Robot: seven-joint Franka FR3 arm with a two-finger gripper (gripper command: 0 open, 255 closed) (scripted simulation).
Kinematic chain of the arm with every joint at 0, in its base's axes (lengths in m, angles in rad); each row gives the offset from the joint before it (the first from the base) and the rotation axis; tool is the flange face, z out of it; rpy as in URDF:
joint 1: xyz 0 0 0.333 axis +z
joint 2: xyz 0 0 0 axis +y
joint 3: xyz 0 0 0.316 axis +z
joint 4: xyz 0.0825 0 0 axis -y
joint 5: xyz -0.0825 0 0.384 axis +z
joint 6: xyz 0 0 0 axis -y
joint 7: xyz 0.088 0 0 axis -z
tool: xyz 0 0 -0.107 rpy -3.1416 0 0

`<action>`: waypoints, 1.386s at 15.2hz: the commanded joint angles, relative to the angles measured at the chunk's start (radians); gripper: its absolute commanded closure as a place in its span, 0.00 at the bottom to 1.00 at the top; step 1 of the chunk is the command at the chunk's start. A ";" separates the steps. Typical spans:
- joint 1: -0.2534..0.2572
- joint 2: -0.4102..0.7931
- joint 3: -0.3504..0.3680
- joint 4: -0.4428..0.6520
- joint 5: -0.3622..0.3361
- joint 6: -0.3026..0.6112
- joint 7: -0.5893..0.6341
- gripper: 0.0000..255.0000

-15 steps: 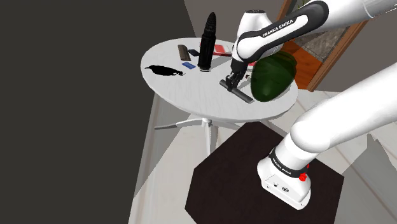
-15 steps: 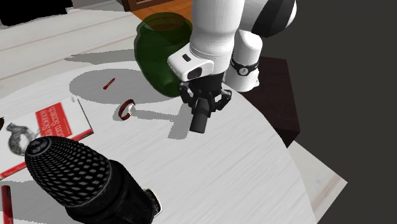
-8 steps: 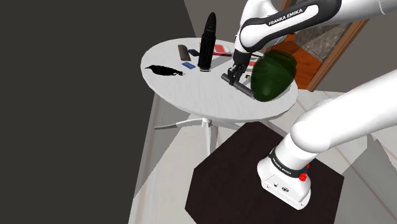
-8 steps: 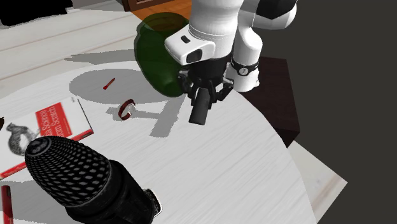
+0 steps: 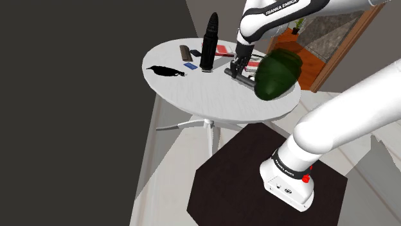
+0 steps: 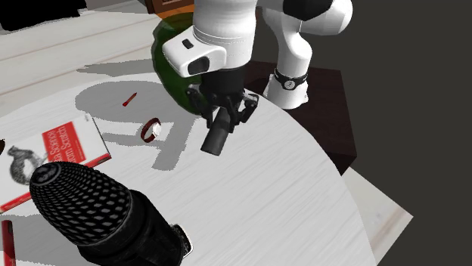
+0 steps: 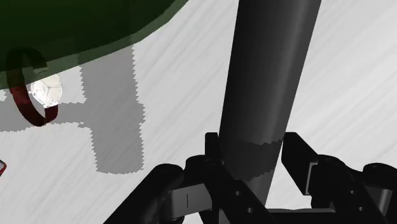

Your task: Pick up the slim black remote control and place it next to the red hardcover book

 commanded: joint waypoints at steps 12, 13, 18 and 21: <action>-0.066 0.465 -0.112 0.519 0.130 -0.047 -0.258 1.00; -0.076 0.502 -0.115 0.567 0.144 -0.059 -0.276 1.00; -0.136 0.696 -0.118 0.835 0.210 -0.138 -0.354 1.00; -0.151 0.743 -0.115 0.877 0.224 -0.134 -0.367 1.00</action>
